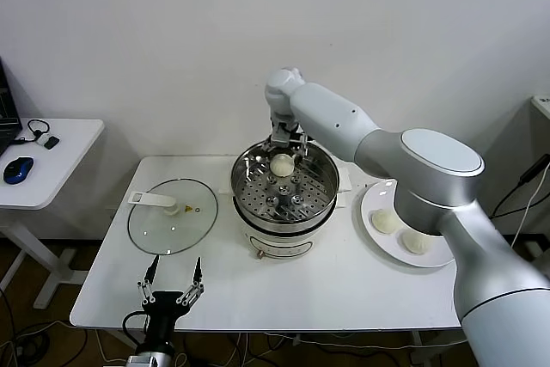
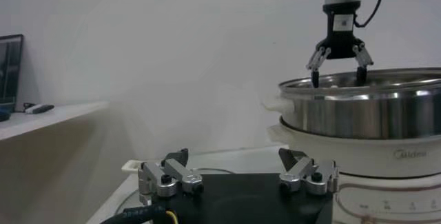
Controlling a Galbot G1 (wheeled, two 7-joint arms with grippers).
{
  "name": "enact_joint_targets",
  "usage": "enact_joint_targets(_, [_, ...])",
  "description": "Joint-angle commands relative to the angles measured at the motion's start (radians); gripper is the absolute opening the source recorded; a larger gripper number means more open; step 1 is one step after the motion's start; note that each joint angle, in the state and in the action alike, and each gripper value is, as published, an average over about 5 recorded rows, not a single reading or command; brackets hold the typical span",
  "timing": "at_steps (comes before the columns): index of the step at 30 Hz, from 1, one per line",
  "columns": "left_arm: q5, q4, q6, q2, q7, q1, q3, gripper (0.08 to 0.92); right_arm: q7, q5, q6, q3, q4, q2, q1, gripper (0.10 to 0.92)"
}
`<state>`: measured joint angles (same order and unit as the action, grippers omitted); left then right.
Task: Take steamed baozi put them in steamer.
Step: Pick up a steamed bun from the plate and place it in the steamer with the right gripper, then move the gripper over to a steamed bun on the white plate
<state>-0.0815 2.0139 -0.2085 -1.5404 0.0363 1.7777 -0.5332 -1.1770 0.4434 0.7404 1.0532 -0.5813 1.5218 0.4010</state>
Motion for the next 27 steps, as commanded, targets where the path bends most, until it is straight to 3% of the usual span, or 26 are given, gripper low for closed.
enact_joint_targets(1, [0.001,0.004,-0.002,-0.001,0.001,0.006,-0.003,0.823,-0.043,-0.185,-0.008,0.058,-0.084,-0.065,0.074,0.823])
enact_joint_targets(11, [-0.003,0.006,-0.011,-0.001,0.002,0.017,0.000,0.823,-0.075,-0.645,-0.254,0.249,-0.235,-0.237,0.283,0.823])
enact_joint_targets(18, [-0.010,0.024,-0.008,-0.001,0.001,0.015,0.011,0.823,-0.082,-0.901,-0.504,0.350,-0.225,-0.401,0.350,0.823])
enact_joint_targets(27, [-0.013,0.038,-0.006,0.000,0.000,0.018,0.016,0.823,-0.101,-0.982,-0.710,0.355,-0.229,-0.607,0.279,0.823])
